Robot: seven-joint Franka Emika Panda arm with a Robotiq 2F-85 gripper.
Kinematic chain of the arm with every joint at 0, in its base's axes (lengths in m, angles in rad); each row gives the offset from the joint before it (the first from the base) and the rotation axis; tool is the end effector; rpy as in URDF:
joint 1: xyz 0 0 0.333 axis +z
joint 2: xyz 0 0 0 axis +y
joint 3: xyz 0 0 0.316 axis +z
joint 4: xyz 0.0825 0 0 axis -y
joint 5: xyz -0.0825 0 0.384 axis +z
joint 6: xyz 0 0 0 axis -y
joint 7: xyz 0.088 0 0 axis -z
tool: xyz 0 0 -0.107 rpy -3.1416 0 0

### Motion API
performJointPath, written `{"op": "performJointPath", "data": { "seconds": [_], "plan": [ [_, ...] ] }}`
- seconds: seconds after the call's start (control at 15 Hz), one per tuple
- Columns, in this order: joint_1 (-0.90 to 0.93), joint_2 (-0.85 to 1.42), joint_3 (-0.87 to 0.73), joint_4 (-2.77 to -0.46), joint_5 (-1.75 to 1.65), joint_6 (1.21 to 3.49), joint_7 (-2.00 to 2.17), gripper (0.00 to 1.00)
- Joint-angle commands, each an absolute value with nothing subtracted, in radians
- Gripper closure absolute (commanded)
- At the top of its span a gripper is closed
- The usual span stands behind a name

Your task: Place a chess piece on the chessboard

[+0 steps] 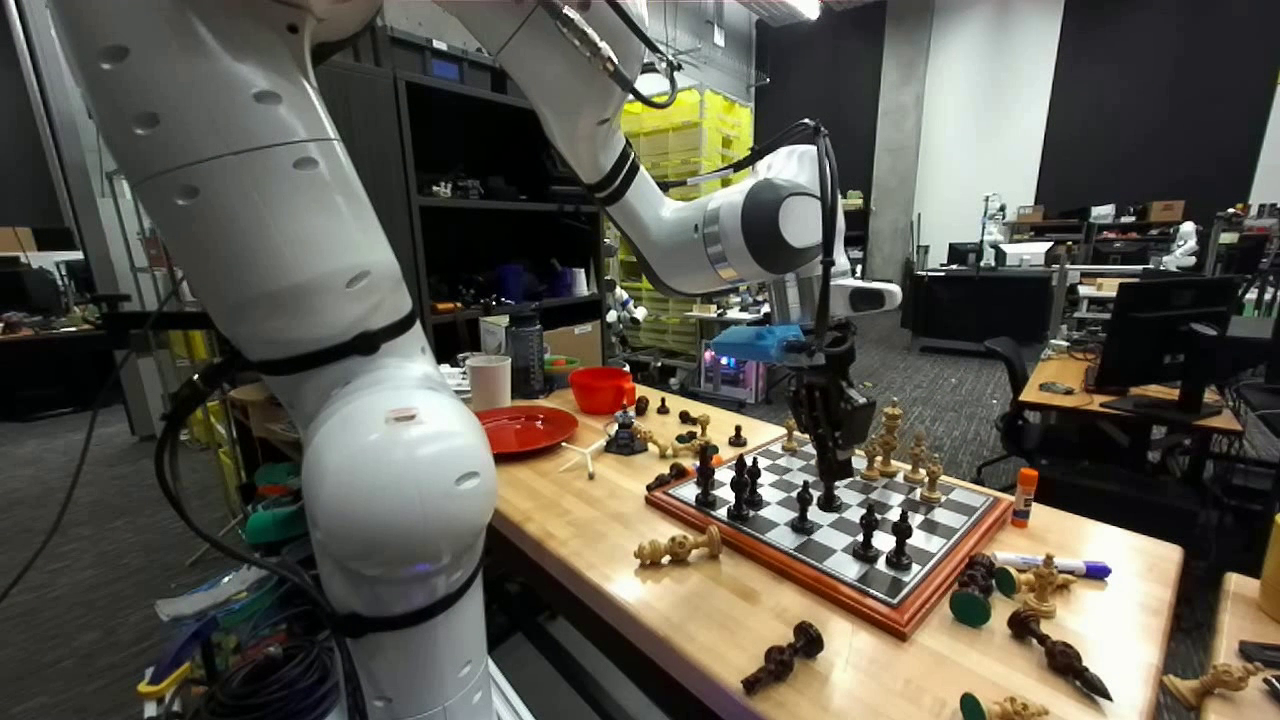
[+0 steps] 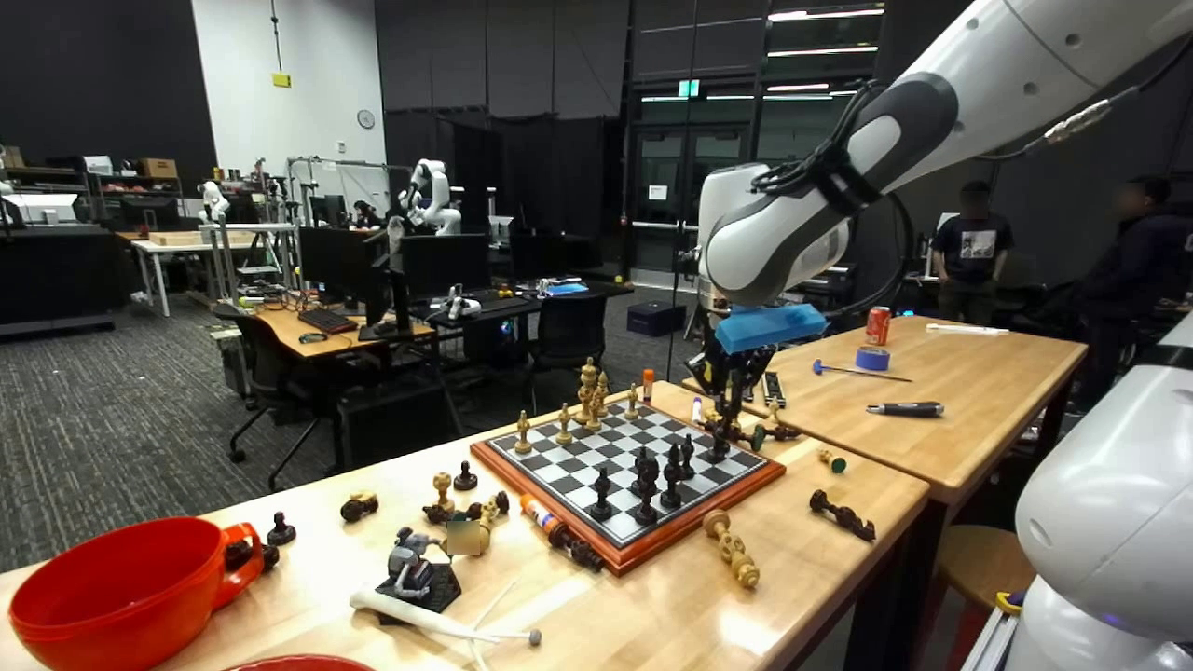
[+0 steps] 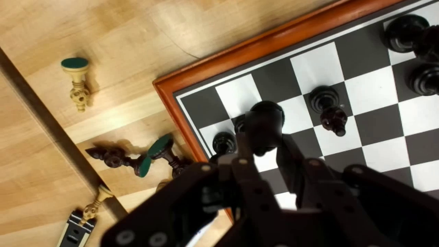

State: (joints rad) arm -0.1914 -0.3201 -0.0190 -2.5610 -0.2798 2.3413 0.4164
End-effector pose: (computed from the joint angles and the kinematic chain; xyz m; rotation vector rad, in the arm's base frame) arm 0.4194 -0.0938 0.3879 2.8724 -0.6434 0.1783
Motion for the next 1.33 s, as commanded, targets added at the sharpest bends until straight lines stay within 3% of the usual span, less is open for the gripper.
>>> {"op": "performJointPath", "data": {
  "seconds": [0.0,1.27],
  "plan": [
    [-0.21,-0.273,0.0,-2.539,-0.281,2.348,0.521,0.94],
    [-0.142,-0.039,-0.019,-2.391,-0.316,2.34,0.731,0.94]
  ]
}}
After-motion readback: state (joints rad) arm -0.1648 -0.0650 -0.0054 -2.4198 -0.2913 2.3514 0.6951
